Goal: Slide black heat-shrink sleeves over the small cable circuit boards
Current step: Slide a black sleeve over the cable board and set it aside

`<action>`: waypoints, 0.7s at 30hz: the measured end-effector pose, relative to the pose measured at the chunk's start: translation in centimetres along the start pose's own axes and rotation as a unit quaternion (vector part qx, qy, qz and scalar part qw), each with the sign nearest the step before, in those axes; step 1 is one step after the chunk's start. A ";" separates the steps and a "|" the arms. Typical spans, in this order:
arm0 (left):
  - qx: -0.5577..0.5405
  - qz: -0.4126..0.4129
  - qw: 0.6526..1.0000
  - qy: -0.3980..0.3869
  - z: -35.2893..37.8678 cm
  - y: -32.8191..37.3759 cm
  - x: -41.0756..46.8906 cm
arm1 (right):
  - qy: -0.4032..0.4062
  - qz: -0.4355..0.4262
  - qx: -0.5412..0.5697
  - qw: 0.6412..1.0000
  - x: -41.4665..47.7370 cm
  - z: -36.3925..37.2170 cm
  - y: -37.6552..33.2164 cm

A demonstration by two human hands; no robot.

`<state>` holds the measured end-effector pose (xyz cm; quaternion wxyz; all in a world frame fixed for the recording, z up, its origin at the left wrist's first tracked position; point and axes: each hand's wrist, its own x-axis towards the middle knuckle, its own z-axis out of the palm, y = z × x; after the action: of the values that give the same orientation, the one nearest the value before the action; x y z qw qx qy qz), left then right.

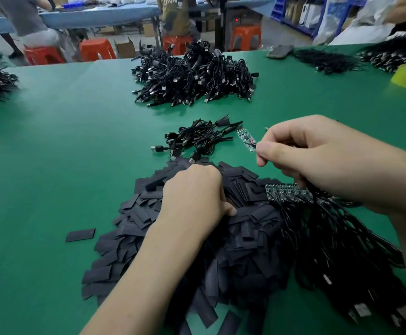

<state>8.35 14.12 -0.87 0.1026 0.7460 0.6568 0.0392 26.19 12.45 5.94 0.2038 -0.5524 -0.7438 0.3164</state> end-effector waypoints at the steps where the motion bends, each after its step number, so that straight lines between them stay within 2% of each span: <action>1: 0.009 0.001 1.000 0.003 0.0 -0.1 0.0 | 0.002 0.001 -0.002 1.000 0.0 -0.1 -0.1; 10: 0.062 0.021 0.998 0.005 0.5 -0.1 -0.2 | 0.008 -0.004 -0.016 1.000 0.0 0.0 0.1; 18: -0.045 0.021 0.998 -0.038 -0.5 -1.4 0.1 | -0.006 -0.004 -0.006 1.000 0.2 0.0 0.6; 21: -0.070 0.012 0.997 -0.031 -1.3 -2.3 0.3 | -0.006 -0.009 -0.006 1.000 0.3 0.1 0.8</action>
<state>5.96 14.78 -0.13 0.1741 0.7457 0.6400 0.0633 26.58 12.89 5.30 0.1993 -0.5450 -0.7518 0.3132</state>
